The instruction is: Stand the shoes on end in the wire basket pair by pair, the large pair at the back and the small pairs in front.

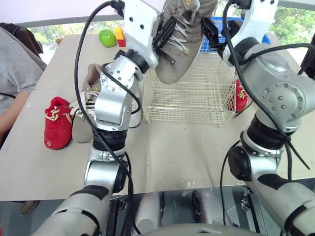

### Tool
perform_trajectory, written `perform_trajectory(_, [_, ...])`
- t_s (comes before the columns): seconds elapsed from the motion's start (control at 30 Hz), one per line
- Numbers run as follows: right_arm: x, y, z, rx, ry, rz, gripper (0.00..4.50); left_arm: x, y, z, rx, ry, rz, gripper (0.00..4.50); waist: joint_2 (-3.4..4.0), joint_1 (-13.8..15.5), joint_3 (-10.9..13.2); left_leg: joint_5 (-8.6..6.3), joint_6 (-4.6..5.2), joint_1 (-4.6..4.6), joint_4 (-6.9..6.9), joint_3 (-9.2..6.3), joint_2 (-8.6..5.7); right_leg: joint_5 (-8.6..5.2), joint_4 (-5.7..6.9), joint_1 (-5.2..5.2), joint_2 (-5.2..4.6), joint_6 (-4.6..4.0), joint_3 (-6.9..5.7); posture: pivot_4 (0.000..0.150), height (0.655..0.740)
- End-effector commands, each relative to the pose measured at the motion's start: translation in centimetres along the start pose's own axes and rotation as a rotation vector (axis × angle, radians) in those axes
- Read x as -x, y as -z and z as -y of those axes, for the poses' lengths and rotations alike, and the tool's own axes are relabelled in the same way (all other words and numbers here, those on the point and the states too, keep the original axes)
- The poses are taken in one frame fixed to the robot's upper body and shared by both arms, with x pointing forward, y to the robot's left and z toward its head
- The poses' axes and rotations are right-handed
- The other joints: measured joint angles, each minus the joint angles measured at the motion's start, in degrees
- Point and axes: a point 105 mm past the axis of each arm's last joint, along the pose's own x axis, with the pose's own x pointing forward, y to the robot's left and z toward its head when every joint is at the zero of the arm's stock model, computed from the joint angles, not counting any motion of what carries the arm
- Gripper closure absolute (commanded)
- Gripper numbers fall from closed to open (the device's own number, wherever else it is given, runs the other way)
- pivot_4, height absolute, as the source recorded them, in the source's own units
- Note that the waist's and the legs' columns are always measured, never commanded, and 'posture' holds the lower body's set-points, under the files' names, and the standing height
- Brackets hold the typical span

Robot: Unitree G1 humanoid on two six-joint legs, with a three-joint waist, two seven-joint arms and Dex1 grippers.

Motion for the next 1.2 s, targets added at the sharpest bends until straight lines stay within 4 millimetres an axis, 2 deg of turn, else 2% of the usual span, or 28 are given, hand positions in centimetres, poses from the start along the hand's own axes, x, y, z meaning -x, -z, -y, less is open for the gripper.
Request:
perform_trajectory(0.03, [0.5, -1.8, -2.0, -0.052, -0.155, 0.084, 0.84, -0.4, -2.5, 1.6, 0.015, 0.056, 0.098, 4.38, 0.0, -0.04, 0.0, 0.0, 0.0, 0.0, 0.0, -0.01, 0.0, 0.0, -0.01, 0.01, 0.0, 0.0, -0.01, 0.15, 0.74])
perform_trajectory(0.17, [0.5, -1.8, -1.5, -0.053, -0.165, 0.088, 0.84, -0.3, -2.3, 1.5, 0.022, 0.054, 0.089, 4.38, 0.0, -0.17, 0.0, 0.0, 0.01, 0.01, -0.03, -0.03, 0.01, 0.0, -0.01, 0.0, 0.01, 0.0, -0.03, 0.15, 0.74])
perform_trajectory(0.27, [0.6, -1.8, -2.2, -0.072, -0.227, 0.09, 0.84, -0.3, -1.9, 1.5, 0.054, 0.045, 0.071, 4.38, 0.0, -0.19, 0.0, 0.0, 0.01, 0.01, -0.03, -0.03, 0.01, 0.0, -0.01, 0.0, 0.02, 0.0, -0.02, 0.15, 0.74])
perform_trajectory(0.4, [1.1, -1.8, -2.4, -0.101, -0.271, 0.098, 0.84, -0.6, -0.8, 0.4, 0.08, -0.011, 0.006, 4.38, 0.0, -0.17, 0.0, 0.0, 0.01, 0.01, -0.04, -0.04, 0.01, 0.0, -0.01, 0.0, 0.02, 0.0, -0.03, 0.15, 0.74])
perform_trajectory(0.53, [1.3, -1.8, -2.3, -0.059, -0.286, 0.102, 0.84, -0.8, -0.5, -0.3, 0.104, -0.047, -0.017, 4.38, 0.0, -0.06, 0.0, 0.0, 0.01, 0.01, -0.04, -0.06, 0.0, 0.0, -0.05, 0.04, 0.0, 0.0, -0.07, 0.15, 0.74])
perform_trajectory(0.7, [1.0, -1.3, -1.0, -0.001, -0.202, 0.08, 0.84, -0.8, -1.3, 1.1, 0.095, 0.02, 0.036, 4.38, 0.0, -0.04, 0.0, -0.01, 0.01, 0.02, -0.05, -0.09, 0.0, 0.0, -0.06, 0.05, 0.01, 0.0, -0.08, 0.15, 0.74])
perform_trajectory(0.83, [-0.2, -1.5, -1.3, 0.002, -0.197, 0.071, 0.84, -0.6, -1.2, 2.5, 0.052, 0.078, 0.047, 4.38, 0.0, -0.04, 0.0, 0.0, 0.0, 0.01, -0.05, -0.05, 0.0, 0.0, -0.09, 0.05, 0.0, 0.0, -0.06, 0.15, 0.74])
perform_trajectory(1.07, [-1.6, -0.6, -0.3, 0.079, -0.049, 0.038, 0.84, -0.4, -1.8, 4.1, 0.013, 0.121, 0.103, 4.38, 0.0, -0.02, -0.01, 0.0, 0.01, 0.04, -0.07, -0.05, 0.0, 0.0, -0.09, 0.06, 0.01, 0.0, -0.06, 0.15, 0.74])
perform_trajectory(1.13, [-1.8, -0.6, 0.1, 0.152, -0.003, 0.046, 1.38, -0.3, -1.7, 4.1, 0.0, 0.118, 0.103, 4.38, 0.0, -0.01, -0.01, 0.0, 0.01, 0.04, -0.07, -0.06, 0.0, 0.0, -0.09, 0.07, 0.0, 0.0, -0.07, 0.15, 0.74])
perform_trajectory(1.2, [-1.7, -0.7, 0.1, 0.184, 0.004, 0.055, 2.1, -0.2, -1.5, 3.8, -0.015, 0.103, 0.095, 4.38, 0.0, 0.03, -0.01, -0.01, 0.01, 0.04, -0.06, -0.05, 0.0, 0.0, -0.11, 0.08, 0.0, 0.0, -0.06, 0.15, 0.74])
